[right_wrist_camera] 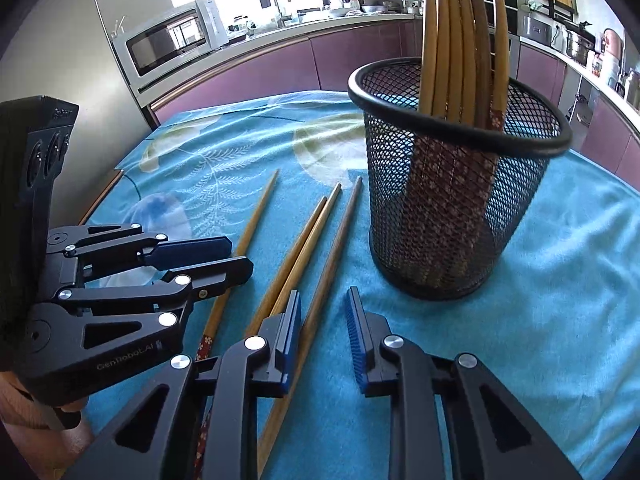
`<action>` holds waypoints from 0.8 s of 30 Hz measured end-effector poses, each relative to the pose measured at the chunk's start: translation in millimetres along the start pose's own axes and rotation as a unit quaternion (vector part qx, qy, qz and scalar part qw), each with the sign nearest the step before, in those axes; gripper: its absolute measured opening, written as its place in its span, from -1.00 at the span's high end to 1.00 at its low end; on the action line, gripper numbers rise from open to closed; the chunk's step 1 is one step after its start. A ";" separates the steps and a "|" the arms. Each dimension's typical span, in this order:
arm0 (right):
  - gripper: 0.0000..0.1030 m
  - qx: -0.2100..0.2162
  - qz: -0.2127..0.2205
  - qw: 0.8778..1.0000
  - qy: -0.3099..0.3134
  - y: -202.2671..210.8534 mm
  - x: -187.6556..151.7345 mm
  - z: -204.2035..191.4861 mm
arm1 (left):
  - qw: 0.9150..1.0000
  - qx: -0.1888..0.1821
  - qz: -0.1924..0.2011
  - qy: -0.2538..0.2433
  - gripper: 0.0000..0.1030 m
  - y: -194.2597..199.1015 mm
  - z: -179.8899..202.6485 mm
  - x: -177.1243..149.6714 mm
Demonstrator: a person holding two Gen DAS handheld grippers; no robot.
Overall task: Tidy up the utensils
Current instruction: 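Lower the right tool to the loose chopsticks and close on one, then lift the chopstick upright with the right tool and carry it over the holder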
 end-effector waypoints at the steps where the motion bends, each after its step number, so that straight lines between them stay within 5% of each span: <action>1: 0.67 0.000 0.000 1.000 -0.001 -0.9 0.7 0.0 | 1.000 0.000 0.000 0.003 0.65 -0.4 -0.6 0.4; 8: 0.84 0.018 0.002 1.000 -0.023 -0.2 0.1 4.4 | 1.000 -0.003 0.004 0.031 0.85 -0.4 -5.9 0.5; 24: 0.88 0.039 -0.004 0.999 -0.015 10.6 -8.9 -1.5 | 0.999 -0.030 -0.003 0.036 0.85 11.0 -3.2 -17.9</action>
Point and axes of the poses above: each gripper's, at about its wrist camera, not at the fingertips, and y roughly against the way its jaws point, z to its right, x to its top, the point moved 6 cm from there along -y, roughly the way its jaws point, and after that the axes turned 7 degrees about y, right-handed, at the moved point
